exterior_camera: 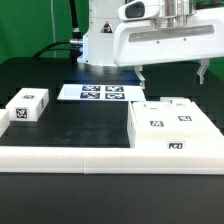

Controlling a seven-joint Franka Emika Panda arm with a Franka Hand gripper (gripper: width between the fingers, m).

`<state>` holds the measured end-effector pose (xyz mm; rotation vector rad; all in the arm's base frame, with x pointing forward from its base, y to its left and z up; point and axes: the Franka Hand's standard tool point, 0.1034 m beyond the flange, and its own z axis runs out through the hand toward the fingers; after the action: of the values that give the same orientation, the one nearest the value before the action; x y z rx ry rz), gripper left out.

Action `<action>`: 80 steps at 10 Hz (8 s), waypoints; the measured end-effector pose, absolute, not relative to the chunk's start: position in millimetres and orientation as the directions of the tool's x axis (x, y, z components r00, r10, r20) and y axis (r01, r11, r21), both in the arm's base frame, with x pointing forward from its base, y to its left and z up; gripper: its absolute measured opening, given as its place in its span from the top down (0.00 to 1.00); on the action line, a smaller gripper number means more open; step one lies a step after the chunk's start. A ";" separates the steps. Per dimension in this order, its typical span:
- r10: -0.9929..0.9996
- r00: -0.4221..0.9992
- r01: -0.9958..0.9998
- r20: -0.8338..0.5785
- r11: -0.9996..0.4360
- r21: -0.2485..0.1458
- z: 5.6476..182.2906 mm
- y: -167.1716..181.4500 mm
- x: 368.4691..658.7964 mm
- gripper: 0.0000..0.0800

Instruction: Assemble cabinet

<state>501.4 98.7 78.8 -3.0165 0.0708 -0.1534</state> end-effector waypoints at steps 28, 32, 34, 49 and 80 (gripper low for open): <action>0.072 0.992 0.079 0.107 -0.995 -0.061 37.6 87.1 496.3 0.00; 0.083 0.990 0.089 0.117 -0.995 -0.044 28.4 70.3 495.4 0.00; 0.086 0.990 0.091 0.116 -0.995 -0.044 28.1 70.5 495.1 0.00; 0.046 0.993 0.049 0.111 -0.999 -0.022 5.4 71.0 483.2 0.00; 0.129 0.987 0.132 0.099 -0.991 -0.024 50.8 84.4 488.1 0.75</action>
Offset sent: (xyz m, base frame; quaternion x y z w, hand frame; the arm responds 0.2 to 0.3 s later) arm -0.0200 -0.0152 -0.0133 -0.1622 0.0167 -0.0757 0.9837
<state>488.1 84.4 50.8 -3.1012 -0.2031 -0.1515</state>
